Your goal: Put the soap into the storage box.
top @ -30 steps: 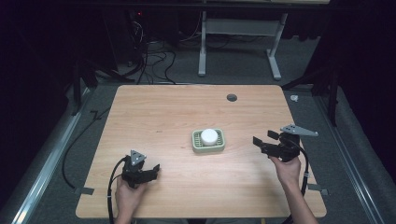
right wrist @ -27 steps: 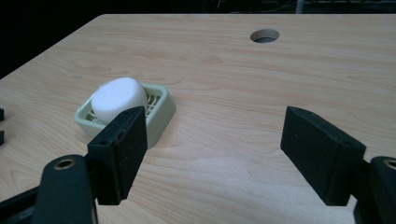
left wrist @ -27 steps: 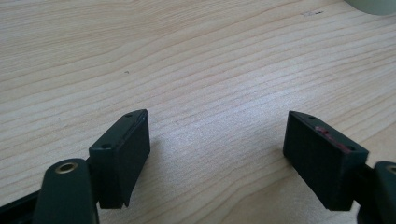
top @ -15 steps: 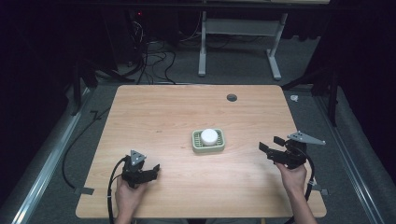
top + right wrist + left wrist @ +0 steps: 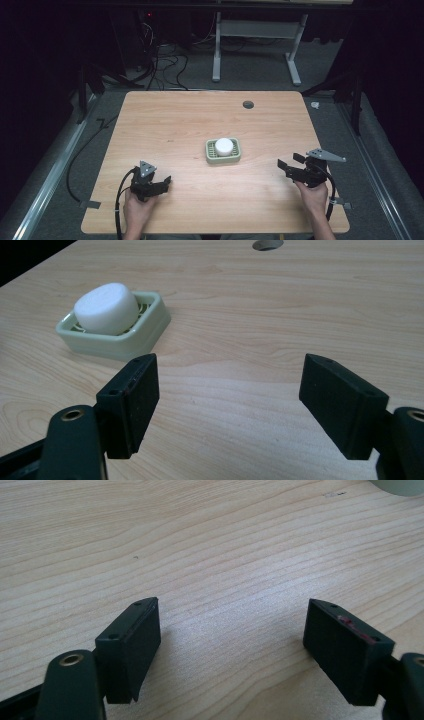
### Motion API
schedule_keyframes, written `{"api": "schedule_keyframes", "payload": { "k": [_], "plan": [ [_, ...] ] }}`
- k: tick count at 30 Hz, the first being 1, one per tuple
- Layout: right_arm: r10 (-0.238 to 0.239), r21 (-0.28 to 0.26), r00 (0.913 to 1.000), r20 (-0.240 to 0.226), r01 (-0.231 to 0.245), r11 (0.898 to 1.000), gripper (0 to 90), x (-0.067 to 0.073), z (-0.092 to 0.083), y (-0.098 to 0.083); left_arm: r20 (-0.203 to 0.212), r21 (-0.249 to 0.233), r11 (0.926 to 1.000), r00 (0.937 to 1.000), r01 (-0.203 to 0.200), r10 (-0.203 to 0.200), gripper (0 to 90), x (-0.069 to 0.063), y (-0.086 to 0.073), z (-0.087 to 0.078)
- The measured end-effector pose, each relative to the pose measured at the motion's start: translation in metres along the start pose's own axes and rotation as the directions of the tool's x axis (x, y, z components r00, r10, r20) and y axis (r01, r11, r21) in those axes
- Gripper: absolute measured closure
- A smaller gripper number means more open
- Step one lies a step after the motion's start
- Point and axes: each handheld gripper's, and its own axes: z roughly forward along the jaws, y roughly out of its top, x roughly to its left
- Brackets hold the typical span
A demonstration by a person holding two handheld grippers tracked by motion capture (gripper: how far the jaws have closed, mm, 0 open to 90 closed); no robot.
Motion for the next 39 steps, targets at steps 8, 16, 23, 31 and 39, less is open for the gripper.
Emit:
{"api": "schedule_keyframes", "payload": {
  "k": [8, 16, 23, 31, 39],
  "plan": [
    [0.021, 0.023, 0.9998, -0.003, -0.021, 1.000, 24.9, 0.000, 0.004, -0.013, 0.000, 0.000, 1.0000, 1.0000, 0.000, 0.000, 23.4, 0.000, 0.000, 0.000],
    [0.029, 0.052, 0.9996, 0.001, -0.029, 0.998, 25.2, 0.001, 0.011, -0.023, 0.000, 0.000, 1.0000, 1.0000, 0.000, 0.000, 23.4, 0.000, 0.000, 0.000],
    [0.018, 0.080, 0.9997, 0.016, -0.019, 0.997, 25.4, 0.004, 0.017, -0.030, 0.000, 0.000, 1.0000, 1.0000, -0.001, 0.001, 23.4, 0.000, 0.000, 0.000],
    [-0.019, 0.110, 0.9985, 0.051, 0.014, 0.994, 26.0, 0.006, 0.022, -0.035, 0.000, 0.000, 1.0000, 1.0000, -0.001, 0.001, 23.4, 0.000, 0.000, 0.000],
    [-0.037, 0.134, 0.9965, 0.076, 0.027, 0.991, 26.0, 0.007, 0.026, -0.038, 0.000, 0.000, 1.0000, 1.0000, -0.001, 0.001, 23.4, 0.000, 0.000, 0.000]
  ]
}}
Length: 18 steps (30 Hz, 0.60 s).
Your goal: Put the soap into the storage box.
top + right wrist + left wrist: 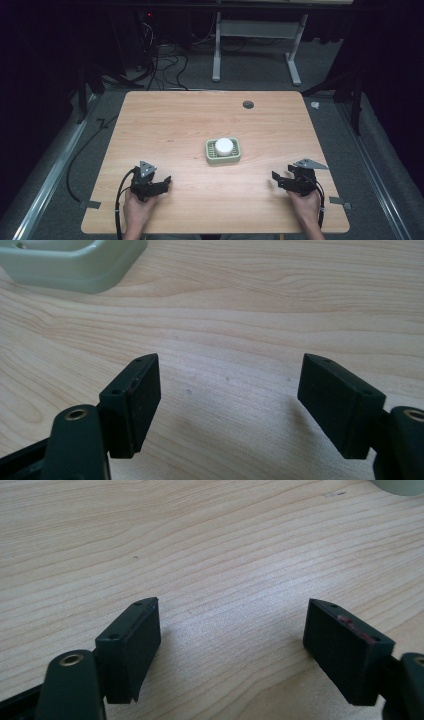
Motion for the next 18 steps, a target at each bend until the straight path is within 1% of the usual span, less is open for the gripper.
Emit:
{"api": "schedule_keyframes", "payload": {
  "k": [2, 7, 14, 18],
  "plan": [
    [-0.015, 0.006, 0.9998, 0.016, 0.015, 1.000, 26.0, 0.0007, 0.0013, -0.0004, -0.001, 0.000, 1.0000, 1.0000, 0.000, 0.000, 23.4, 0.0000, 0.0000, 0.0000],
    [-0.031, 0.038, 0.9987, 0.040, 0.029, 0.999, 25.9, 0.0022, 0.0053, -0.0017, 0.000, 0.000, 1.0000, 1.0000, 0.000, 0.000, 23.4, 0.0000, 0.0000, 0.0000],
    [-0.051, 0.050, 0.9965, 0.067, 0.047, 0.998, 26.1, 0.0052, 0.0069, -0.0011, 0.000, 0.000, 1.0000, 1.0000, 0.000, 0.000, 23.4, 0.0000, 0.0000, 0.0000],
    [-0.095, 0.065, 0.9912, 0.093, 0.089, 0.994, 25.2, 0.0101, 0.0088, -0.0011, 0.000, -0.002, 1.0000, 1.0000, 0.000, 0.000, 23.4, -0.0002, -0.0002, 0.0000]
  ]
}}
